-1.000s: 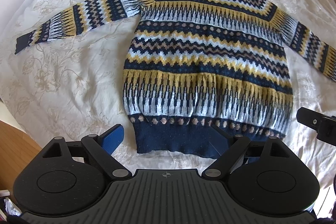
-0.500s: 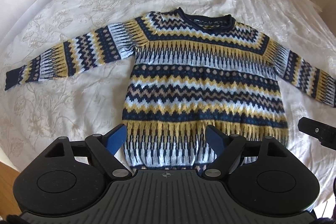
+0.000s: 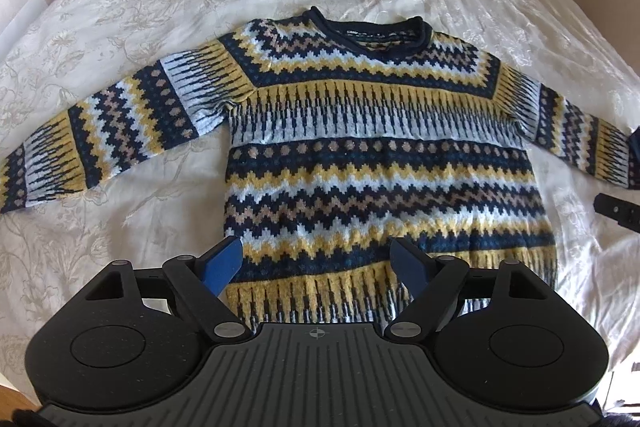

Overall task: Fold small clothes
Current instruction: 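Move the right gripper to the navy sleeve cuff and grasp it, then lift the cuff with the right gripper and fold the sleeve across the sweater body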

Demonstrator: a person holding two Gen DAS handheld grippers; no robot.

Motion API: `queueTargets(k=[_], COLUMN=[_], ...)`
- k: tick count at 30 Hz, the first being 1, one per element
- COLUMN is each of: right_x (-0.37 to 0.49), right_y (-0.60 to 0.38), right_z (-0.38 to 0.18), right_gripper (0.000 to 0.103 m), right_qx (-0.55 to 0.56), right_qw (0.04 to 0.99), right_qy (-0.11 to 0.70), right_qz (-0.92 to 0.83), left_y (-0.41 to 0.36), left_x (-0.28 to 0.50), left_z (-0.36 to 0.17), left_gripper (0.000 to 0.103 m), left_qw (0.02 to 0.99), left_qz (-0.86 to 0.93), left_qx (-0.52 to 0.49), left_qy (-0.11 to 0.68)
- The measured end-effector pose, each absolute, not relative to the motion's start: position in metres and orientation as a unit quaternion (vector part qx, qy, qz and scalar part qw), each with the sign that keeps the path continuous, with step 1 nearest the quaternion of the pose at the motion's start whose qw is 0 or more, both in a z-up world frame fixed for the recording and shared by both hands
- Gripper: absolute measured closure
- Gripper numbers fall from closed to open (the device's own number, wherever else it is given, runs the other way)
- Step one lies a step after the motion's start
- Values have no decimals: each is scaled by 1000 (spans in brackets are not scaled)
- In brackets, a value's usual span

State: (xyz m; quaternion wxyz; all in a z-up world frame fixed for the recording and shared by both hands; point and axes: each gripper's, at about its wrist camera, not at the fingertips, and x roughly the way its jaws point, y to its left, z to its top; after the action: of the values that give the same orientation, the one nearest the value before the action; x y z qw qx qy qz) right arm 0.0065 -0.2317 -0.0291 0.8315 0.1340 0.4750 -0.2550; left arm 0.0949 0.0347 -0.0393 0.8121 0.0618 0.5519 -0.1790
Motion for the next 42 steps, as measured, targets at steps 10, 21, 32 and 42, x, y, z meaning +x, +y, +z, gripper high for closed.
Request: queueTargets(k=[10,21,32,42], right_x=[18,16,17,-8], right_y=[-325,-422,-473,-492], right_z=[-44,-67,-109,-81], right_gripper=[33,38,50,93], right_qx=[88,21,-17,92], right_qw=[821,820,817,849], right_qy=[467,445,465,409], right_qz=[-316,-361,-341,-323], left_y=[30,-6,-49,-60], left_x=[96,75,65,61], left_z=[-45,-50,-52,-53], left_gripper=[23,23,23,23], left_qw=[805,803,800,802], left_qz=[-154,-102,-91,-95], left_qx=[-13,-13,11,22], left_qy=[572,586,593,590])
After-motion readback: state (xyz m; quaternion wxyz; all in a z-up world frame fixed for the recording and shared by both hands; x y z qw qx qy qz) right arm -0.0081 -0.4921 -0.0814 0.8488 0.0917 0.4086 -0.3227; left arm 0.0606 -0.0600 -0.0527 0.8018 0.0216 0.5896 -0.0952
